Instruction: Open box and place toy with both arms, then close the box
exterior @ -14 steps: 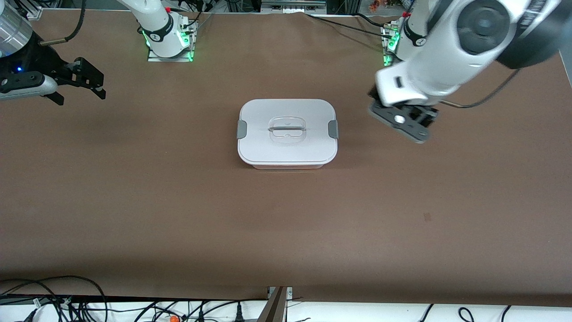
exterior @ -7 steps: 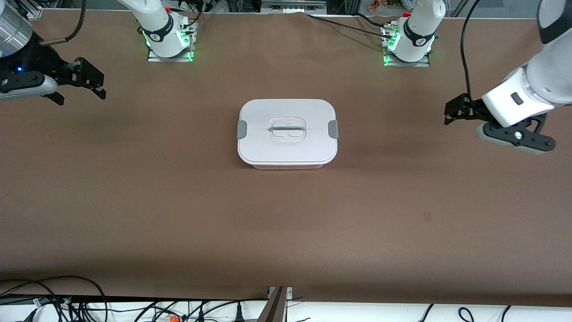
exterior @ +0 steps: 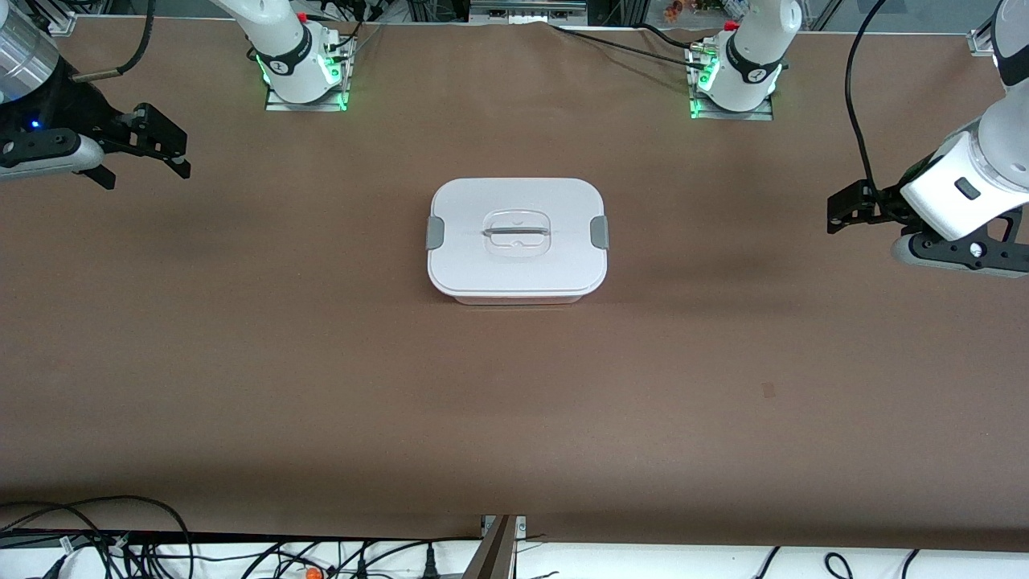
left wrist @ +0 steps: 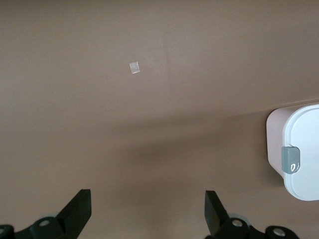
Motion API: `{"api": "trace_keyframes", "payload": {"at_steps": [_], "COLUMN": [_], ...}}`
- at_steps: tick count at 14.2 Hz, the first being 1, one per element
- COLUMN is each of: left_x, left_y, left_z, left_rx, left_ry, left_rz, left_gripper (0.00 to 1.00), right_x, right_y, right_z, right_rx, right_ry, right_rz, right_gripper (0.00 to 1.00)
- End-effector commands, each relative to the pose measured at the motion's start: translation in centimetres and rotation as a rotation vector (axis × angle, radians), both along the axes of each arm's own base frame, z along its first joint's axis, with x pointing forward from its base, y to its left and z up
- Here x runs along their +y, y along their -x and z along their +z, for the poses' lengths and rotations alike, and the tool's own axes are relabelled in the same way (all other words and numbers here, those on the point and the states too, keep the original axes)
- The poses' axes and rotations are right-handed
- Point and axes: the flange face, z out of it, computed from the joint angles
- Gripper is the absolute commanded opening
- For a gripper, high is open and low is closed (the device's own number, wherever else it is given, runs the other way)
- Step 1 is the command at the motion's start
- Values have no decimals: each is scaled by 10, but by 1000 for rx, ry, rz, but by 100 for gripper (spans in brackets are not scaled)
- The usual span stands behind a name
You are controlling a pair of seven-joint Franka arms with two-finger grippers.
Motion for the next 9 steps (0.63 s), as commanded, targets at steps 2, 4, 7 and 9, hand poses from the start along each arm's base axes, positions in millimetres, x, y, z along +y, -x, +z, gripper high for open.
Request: {"api": "trace_keyframes", "payload": {"at_steps": [2, 4, 7, 9], "left_x": [38, 44, 39, 42], "left_y": [20, 40, 54, 59], "left_z": [8, 4, 6, 0], "left_rx": [-8, -8, -104, -139], "left_ry": [-39, -8, -1, 1], "left_rz": [83, 129, 125, 113], "left_gripper": [100, 100, 100, 100], "right_x": [2, 2, 2, 2], "right_y": [1, 1, 1, 1], "right_z": [5, 5, 4, 4], "right_rx": [2, 4, 6, 7], "right_ry": [7, 7, 7, 7], "right_rz": [-10, -10, -11, -11], "right_gripper": [100, 100, 100, 100]}}
